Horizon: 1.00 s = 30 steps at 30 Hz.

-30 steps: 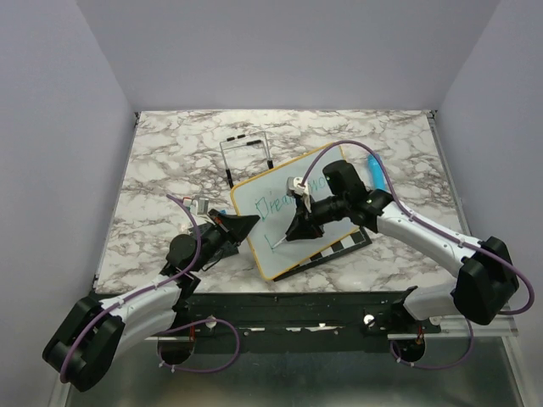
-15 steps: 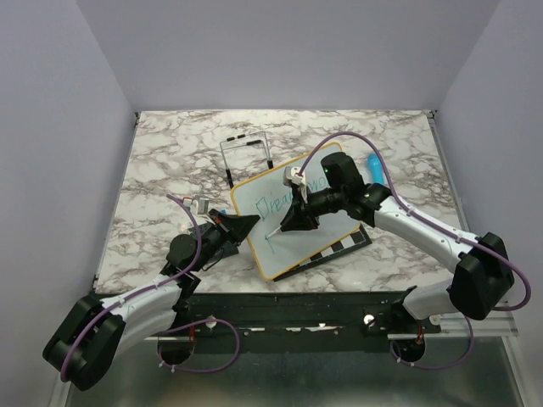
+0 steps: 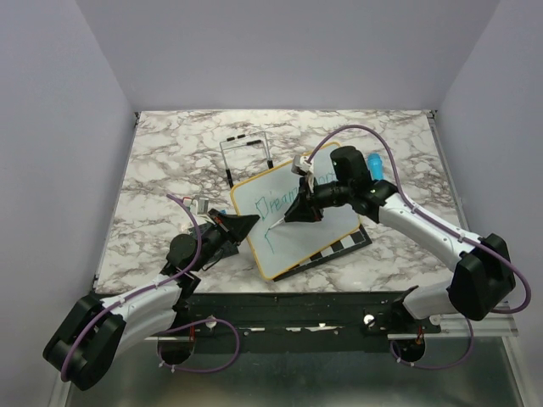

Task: Write a sentence on the whiteboard

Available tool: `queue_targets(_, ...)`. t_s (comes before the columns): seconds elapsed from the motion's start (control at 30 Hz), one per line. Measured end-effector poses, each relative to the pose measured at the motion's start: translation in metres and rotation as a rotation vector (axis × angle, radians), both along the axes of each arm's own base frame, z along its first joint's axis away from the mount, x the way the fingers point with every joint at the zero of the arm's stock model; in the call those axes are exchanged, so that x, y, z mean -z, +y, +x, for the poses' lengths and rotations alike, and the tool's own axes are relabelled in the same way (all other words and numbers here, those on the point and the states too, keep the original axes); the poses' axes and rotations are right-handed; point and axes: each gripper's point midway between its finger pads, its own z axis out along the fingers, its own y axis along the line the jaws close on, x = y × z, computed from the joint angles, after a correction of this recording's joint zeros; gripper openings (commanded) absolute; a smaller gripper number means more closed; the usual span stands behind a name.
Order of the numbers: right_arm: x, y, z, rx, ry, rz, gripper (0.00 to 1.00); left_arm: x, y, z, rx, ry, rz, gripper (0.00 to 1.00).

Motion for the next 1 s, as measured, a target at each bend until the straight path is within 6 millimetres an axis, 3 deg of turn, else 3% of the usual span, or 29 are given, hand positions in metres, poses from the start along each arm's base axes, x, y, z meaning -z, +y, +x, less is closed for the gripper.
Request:
queue_targets(0.17,0.0,-0.005,0.003,0.013,0.0,0.007,0.01,0.0,0.0,0.0,0.0,0.0,0.0,0.0)
queue_targets(0.5,0.015,-0.01,-0.01,-0.028,0.039,-0.009,0.01,0.0,0.0,0.0,0.0,0.0,0.0,0.0)
queue_targets(1.0,0.018,-0.002,-0.02,-0.058,0.063,-0.016,0.01,0.0,0.0,0.001,0.0,-0.003,-0.002,0.0)
